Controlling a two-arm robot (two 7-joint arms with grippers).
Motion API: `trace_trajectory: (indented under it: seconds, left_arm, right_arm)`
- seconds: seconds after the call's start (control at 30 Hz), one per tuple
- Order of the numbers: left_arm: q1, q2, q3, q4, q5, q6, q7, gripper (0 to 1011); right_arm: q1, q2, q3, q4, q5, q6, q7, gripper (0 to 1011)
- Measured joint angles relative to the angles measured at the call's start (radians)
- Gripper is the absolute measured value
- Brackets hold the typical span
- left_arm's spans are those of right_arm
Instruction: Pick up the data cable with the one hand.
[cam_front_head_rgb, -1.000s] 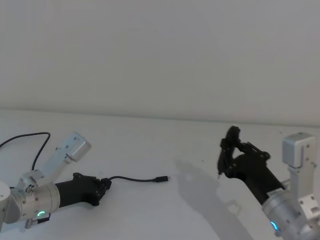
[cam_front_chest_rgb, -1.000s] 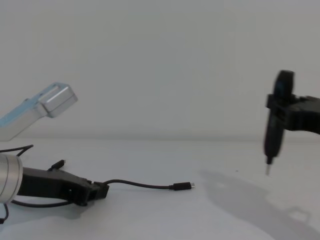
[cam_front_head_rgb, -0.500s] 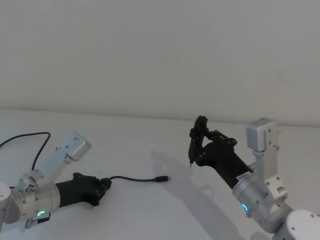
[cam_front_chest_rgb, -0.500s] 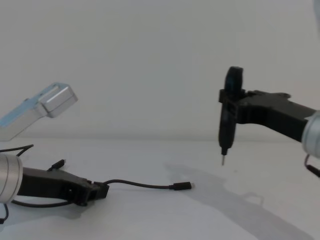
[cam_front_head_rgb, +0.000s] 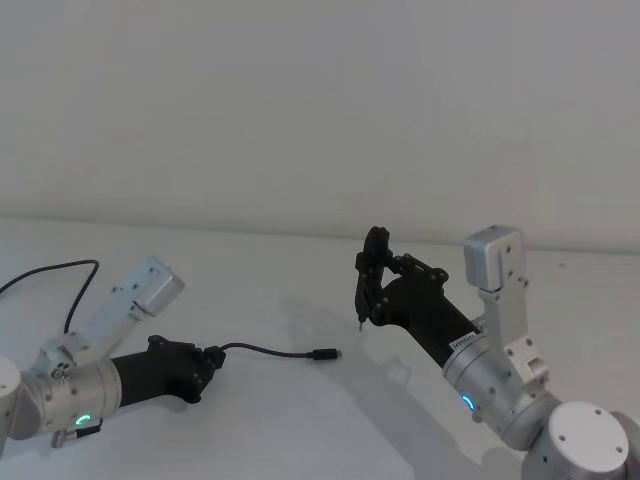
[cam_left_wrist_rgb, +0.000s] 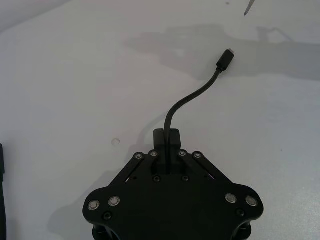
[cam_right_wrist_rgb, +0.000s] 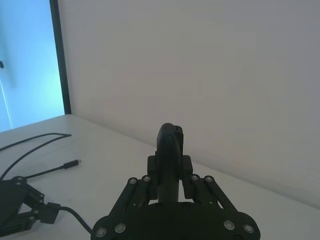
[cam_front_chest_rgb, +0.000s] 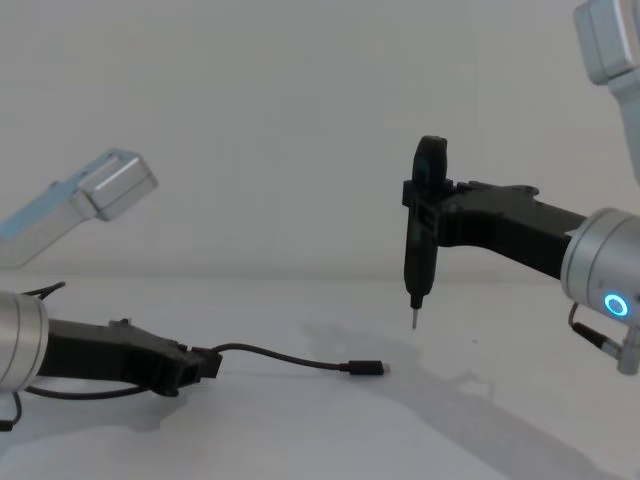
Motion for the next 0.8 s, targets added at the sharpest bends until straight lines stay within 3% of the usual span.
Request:
trace_trajectory:
  seconds: [0.8]
  left_arm:
    - [-0.006, 0.000, -0.002, -0.007, 0.010, -0.012, -0.004, 43]
  right_arm:
    - [0.017, -0.020, -0.004, 0.041, -0.006, 0.045, 0.039, 275]
